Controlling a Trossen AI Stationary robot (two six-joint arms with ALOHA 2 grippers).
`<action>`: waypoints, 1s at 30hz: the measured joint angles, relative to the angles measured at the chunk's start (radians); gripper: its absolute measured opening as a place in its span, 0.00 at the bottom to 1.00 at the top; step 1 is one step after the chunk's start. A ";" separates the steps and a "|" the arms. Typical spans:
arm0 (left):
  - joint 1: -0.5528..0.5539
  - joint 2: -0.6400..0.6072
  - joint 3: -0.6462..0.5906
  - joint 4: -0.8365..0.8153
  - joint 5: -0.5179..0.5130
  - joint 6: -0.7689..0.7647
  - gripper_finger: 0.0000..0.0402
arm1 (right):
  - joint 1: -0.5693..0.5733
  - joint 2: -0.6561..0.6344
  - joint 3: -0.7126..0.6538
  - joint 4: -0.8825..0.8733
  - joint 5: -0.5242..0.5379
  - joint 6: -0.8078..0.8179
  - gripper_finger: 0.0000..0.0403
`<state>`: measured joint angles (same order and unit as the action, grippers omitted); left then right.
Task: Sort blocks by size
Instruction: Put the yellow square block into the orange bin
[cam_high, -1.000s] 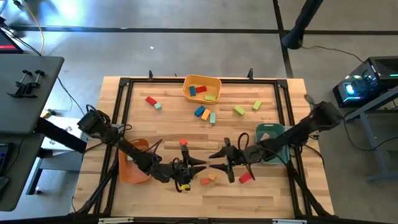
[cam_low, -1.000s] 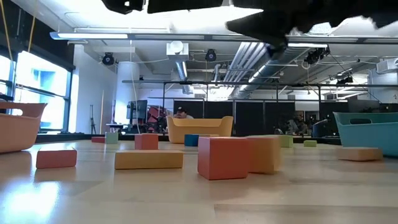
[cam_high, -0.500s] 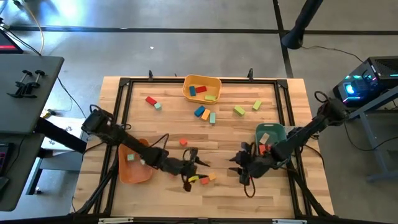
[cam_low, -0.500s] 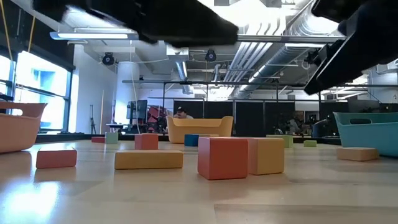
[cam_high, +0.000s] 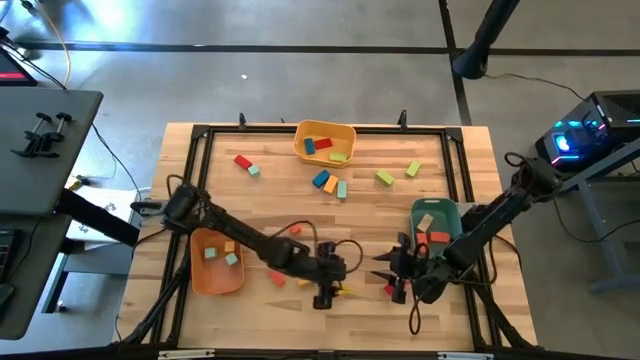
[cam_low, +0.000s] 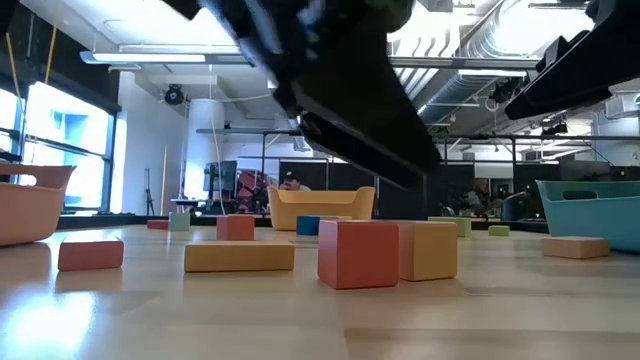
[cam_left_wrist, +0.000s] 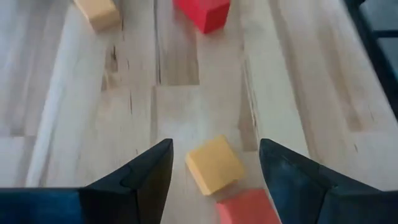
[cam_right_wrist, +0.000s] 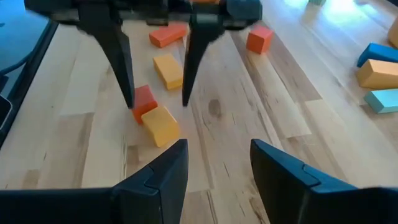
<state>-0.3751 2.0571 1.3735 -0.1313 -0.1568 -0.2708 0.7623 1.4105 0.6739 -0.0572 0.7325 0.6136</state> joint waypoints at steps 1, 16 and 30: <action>0.002 0.020 0.038 -0.041 0.008 -0.018 0.57 | 0.006 0.000 0.000 0.001 0.007 0.000 0.42; 0.035 0.128 0.147 -0.175 0.134 -0.129 0.55 | 0.078 0.000 0.000 -0.006 0.097 -0.006 0.42; 0.050 0.124 0.147 -0.151 0.092 -0.007 0.20 | 0.083 0.000 0.000 -0.006 0.132 0.042 0.42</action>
<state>-0.3248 2.1813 1.5204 -0.2823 -0.0649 -0.2781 0.8455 1.4101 0.6739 -0.0635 0.8648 0.6560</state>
